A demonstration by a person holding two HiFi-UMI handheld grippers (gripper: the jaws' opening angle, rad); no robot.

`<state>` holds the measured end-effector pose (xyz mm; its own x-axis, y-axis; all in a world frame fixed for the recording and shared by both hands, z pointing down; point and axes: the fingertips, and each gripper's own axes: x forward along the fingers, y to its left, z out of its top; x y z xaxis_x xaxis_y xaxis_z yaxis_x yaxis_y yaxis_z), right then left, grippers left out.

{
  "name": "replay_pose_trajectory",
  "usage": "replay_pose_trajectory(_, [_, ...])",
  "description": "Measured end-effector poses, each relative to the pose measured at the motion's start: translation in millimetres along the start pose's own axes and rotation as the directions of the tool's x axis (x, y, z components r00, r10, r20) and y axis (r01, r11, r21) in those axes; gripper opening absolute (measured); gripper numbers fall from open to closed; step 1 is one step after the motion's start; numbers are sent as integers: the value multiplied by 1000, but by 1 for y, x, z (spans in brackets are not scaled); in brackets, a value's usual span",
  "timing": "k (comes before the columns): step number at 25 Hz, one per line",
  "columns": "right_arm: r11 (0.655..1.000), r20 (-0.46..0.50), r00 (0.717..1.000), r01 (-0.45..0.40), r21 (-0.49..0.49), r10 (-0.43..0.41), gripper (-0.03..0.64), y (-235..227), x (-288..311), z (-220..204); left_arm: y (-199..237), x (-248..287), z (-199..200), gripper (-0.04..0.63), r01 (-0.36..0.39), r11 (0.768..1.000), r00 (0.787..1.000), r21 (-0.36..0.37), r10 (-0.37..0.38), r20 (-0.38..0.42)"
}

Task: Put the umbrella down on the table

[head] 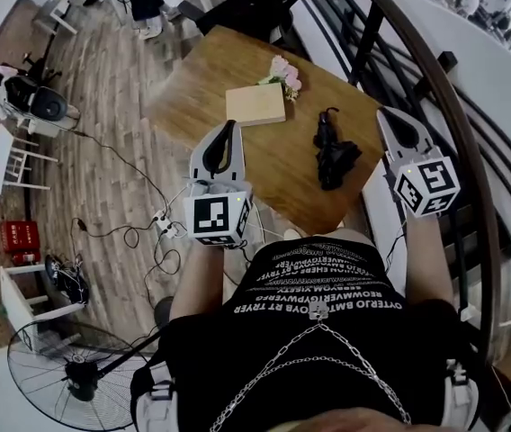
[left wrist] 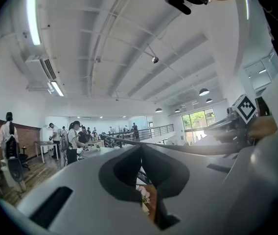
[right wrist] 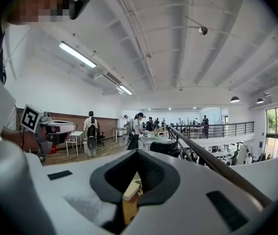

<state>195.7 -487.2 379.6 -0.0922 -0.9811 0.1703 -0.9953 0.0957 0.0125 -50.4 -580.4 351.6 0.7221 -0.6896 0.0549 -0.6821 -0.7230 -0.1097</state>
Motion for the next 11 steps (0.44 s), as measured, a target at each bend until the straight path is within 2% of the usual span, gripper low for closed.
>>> replay_pose_trajectory(7, [1000, -26, 1000, 4, -17, -5, 15, 2, 2, 2, 8, 1, 3, 29, -18, 999, 999, -41, 19, 27])
replay_pose_trajectory(11, [1000, -45, 999, 5, -28, -6, 15, -1, 12, 0, 12, 5, -4, 29, -41, 999, 999, -17, 41, 14])
